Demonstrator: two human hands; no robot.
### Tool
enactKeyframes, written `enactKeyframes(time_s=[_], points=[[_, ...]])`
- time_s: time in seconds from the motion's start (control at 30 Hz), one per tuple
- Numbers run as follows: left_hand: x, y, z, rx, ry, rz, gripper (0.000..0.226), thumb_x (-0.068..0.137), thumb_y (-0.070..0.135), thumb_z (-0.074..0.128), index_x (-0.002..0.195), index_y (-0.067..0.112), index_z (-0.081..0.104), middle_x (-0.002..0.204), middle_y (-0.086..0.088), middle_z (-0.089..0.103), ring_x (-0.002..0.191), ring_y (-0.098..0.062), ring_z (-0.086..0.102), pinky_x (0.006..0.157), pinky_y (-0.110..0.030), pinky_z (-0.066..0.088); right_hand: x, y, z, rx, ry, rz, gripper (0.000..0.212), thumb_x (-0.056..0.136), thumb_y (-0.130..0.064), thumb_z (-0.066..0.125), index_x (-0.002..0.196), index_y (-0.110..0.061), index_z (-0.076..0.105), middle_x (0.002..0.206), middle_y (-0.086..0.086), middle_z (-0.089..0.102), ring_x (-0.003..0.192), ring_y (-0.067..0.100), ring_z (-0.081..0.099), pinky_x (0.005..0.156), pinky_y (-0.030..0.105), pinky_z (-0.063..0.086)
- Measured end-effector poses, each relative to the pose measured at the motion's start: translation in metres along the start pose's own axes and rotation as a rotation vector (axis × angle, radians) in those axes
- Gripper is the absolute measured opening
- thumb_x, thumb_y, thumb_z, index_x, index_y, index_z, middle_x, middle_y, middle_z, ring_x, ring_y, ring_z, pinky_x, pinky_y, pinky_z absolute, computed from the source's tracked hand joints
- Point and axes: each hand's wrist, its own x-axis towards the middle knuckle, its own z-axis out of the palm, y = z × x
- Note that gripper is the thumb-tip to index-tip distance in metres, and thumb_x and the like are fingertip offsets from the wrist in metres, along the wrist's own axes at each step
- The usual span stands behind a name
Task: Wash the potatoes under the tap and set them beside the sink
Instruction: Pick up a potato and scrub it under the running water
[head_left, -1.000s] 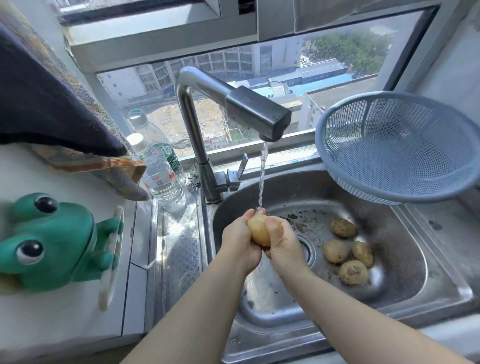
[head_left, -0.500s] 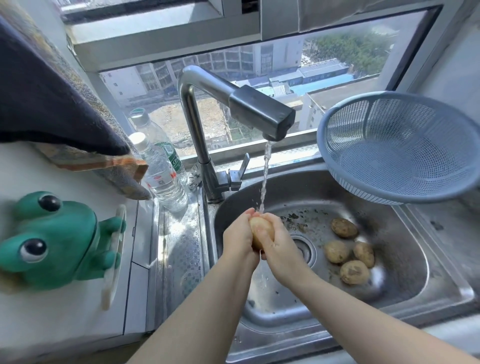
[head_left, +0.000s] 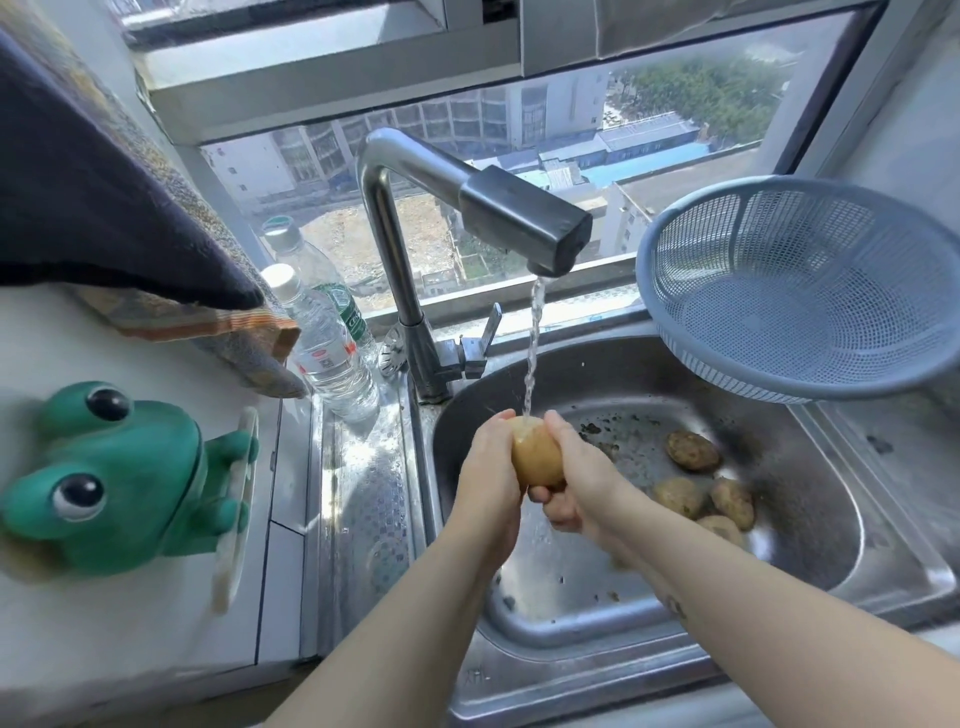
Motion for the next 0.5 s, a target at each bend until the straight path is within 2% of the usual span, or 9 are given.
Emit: enactKeyframes(time_s=[0.07,0.13,0.2,0.3,0.37,0.43,0.5], points=[[-0.004,-0.008,-0.010,0.132,-0.166,0.090,0.031,0.097,0.029,0.050,0.127,0.025,0.044,0.108,-0.005,0.060,0.093,-0.020,0.061,0.087,-0.032,0.052,-0.003,-0.004,-0.004,0.088,-0.096,0.161,0.056,0.094,-0.061,0.030,0.082,-0.010,0.050,0.048,0.005,0.042,0.032,0.010,0.027,0.037,0.016,0.020],[-0.004,-0.015,-0.016,0.204,-0.235,0.143,0.049,0.090,0.027,0.063,0.132,0.025,0.038,0.115,-0.011,0.061,0.098,-0.021,0.063,0.092,-0.034,0.052,-0.006,-0.005,-0.003,0.088,-0.113,0.188,0.057,0.094,-0.061,0.028,0.078,-0.011,0.048,0.044,0.003,0.042,0.031,0.009,0.026,0.037,0.016,0.022],[-0.001,-0.016,-0.014,0.157,-0.178,0.156,0.064,0.072,0.031,0.076,0.127,0.024,0.043,0.114,-0.015,0.062,0.090,-0.021,0.065,0.080,-0.032,0.056,-0.009,-0.005,0.001,0.070,-0.075,0.146,0.055,0.095,-0.061,0.028,0.083,-0.012,0.050,0.047,0.003,0.043,0.032,0.010,0.028,0.039,0.017,0.024],[0.004,-0.016,-0.001,0.035,-0.023,0.146,0.065,0.059,0.036,0.076,0.116,0.014,0.055,0.104,-0.015,0.064,0.078,-0.021,0.064,0.053,-0.027,0.051,-0.011,-0.001,0.006,0.001,-0.040,0.038,0.052,0.097,-0.058,0.026,0.096,-0.014,0.054,0.056,0.006,0.043,0.036,0.011,0.031,0.041,0.019,0.025],[0.008,-0.014,0.004,-0.043,0.066,0.126,0.043,0.070,0.033,0.072,0.103,0.009,0.060,0.089,-0.013,0.063,0.065,-0.020,0.059,0.041,-0.022,0.040,-0.014,0.001,0.009,-0.093,-0.021,-0.069,0.048,0.098,-0.055,0.025,0.101,-0.017,0.054,0.059,0.007,0.043,0.036,0.010,0.032,0.040,0.019,0.024],[0.010,-0.013,0.007,-0.117,0.147,0.068,0.013,0.086,0.024,0.062,0.083,0.011,0.060,0.073,-0.008,0.058,0.054,-0.018,0.053,0.037,-0.018,0.033,-0.013,0.004,0.010,-0.194,-0.017,-0.179,0.046,0.100,-0.049,0.025,0.104,-0.012,0.053,0.062,0.008,0.043,0.033,0.008,0.034,0.037,0.017,0.025],[0.011,-0.008,0.007,-0.173,0.203,-0.045,0.019,0.089,0.024,0.055,0.073,0.015,0.059,0.065,-0.005,0.057,0.050,-0.018,0.051,0.037,-0.017,0.033,-0.011,0.007,0.012,-0.308,-0.014,-0.253,0.045,0.098,-0.050,0.029,0.102,-0.010,0.049,0.066,0.006,0.046,0.035,0.005,0.039,0.038,0.020,0.031]])
